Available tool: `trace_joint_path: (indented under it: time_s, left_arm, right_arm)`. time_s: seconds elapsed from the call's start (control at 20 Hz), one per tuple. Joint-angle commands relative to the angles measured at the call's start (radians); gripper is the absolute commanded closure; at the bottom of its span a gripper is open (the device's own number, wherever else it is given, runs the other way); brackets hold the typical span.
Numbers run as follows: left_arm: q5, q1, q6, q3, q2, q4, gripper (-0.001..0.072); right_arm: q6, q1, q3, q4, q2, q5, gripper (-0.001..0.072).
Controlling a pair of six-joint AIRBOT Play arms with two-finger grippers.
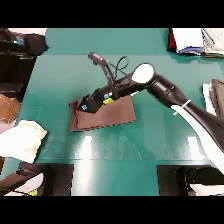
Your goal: Fold the shirts.
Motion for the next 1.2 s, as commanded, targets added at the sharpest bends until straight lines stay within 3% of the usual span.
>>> trace_joint_path:
  time_s: [0.0, 0.25, 0.5, 0.9, 1.05, 1.15]
  left_arm:
    - [-0.046, 0.030, 0.003, 0.002, 0.040, 0.017, 0.0679]
    - [-0.087, 0.030, 0.003, 0.001, 0.039, 0.014, 0.0679]
    - [-0.072, 0.027, 0.004, -0.001, 0.036, -0.017, 0.0679]
    - [-0.072, 0.027, 0.016, -0.001, 0.036, -0.022, 0.0679]
    - [-0.073, 0.027, 0.022, -0.001, 0.036, -0.037, 0.0679]
    - [-0.071, 0.011, 0.026, -0.001, 0.036, -0.031, 0.0680]
  right_arm:
    - [0.037, -0.029, -0.038, -0.141, -0.015, 0.079, 0.0089]
    - [0.150, -0.333, -0.365, -0.288, 0.150, 0.061, 0.0088]
    - [0.163, -0.596, -0.550, -0.202, 0.135, 0.055, 0.0087]
    - [0.113, -0.463, -0.357, 0.003, -0.151, 0.058, 0.0099]
    - [0.099, -0.378, -0.246, 0.047, -0.238, 0.059, 0.0357]
    - [0.081, -0.346, -0.182, 0.046, -0.262, 0.058, 0.0695]
